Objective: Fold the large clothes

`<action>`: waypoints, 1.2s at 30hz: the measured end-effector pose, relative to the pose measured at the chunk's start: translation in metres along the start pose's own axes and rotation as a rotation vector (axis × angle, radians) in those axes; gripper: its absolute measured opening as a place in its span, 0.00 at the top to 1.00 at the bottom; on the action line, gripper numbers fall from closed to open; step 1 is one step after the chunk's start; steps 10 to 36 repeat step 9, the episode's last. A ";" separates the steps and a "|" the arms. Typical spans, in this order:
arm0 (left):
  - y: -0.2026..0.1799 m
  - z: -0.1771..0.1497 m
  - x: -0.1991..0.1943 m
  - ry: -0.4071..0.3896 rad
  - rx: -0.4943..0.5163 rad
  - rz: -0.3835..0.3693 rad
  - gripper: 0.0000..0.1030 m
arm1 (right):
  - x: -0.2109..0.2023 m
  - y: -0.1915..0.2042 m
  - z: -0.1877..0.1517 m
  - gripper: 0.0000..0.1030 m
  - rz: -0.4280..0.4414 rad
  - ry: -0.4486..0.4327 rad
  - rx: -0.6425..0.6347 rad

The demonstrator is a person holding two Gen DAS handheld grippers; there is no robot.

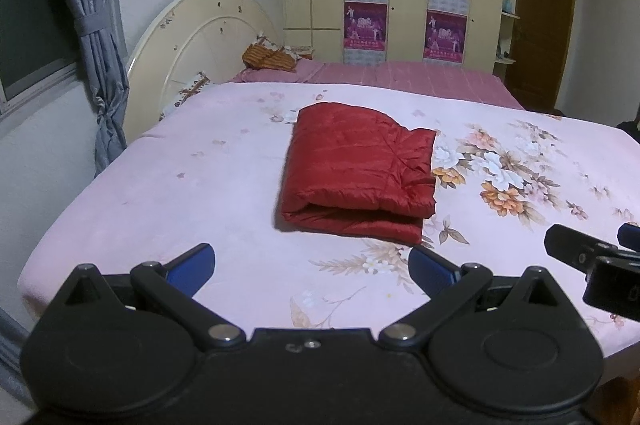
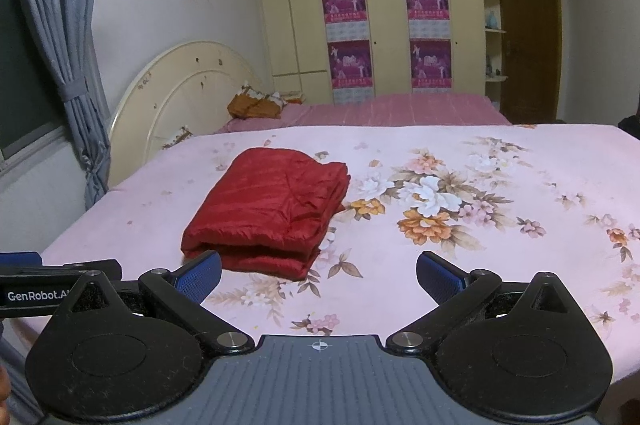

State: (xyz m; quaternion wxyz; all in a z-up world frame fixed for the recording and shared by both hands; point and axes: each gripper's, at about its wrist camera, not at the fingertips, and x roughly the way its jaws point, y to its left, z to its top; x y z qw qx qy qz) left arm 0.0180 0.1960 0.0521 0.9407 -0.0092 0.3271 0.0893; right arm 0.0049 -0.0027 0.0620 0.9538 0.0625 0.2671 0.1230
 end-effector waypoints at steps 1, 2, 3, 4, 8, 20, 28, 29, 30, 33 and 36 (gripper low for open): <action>-0.001 0.001 0.002 0.001 0.005 -0.002 0.00 | 0.002 0.000 0.000 0.01 0.001 0.003 0.001; -0.001 0.002 0.005 0.000 0.011 -0.009 0.00 | 0.005 0.000 0.001 0.01 0.000 0.005 0.001; -0.002 0.003 0.007 -0.003 0.021 -0.019 0.00 | 0.008 0.000 0.002 0.01 -0.001 0.008 0.001; -0.004 0.004 0.009 -0.010 0.030 -0.024 0.01 | 0.011 0.000 0.002 0.01 -0.003 0.010 0.002; -0.007 0.011 0.024 -0.018 0.043 -0.017 0.00 | 0.025 -0.004 0.003 0.01 -0.012 0.024 0.014; -0.007 0.013 0.030 -0.015 0.045 -0.011 0.00 | 0.030 -0.006 0.003 0.01 -0.020 0.030 0.017; -0.007 0.013 0.030 -0.015 0.045 -0.011 0.00 | 0.030 -0.006 0.003 0.01 -0.020 0.030 0.017; -0.007 0.013 0.030 -0.015 0.045 -0.011 0.00 | 0.030 -0.006 0.003 0.01 -0.020 0.030 0.017; -0.007 0.013 0.030 -0.015 0.045 -0.011 0.00 | 0.030 -0.006 0.003 0.01 -0.020 0.030 0.017; -0.007 0.013 0.030 -0.015 0.045 -0.011 0.00 | 0.030 -0.006 0.003 0.01 -0.020 0.030 0.017; -0.007 0.013 0.030 -0.015 0.045 -0.011 0.00 | 0.030 -0.006 0.003 0.01 -0.020 0.030 0.017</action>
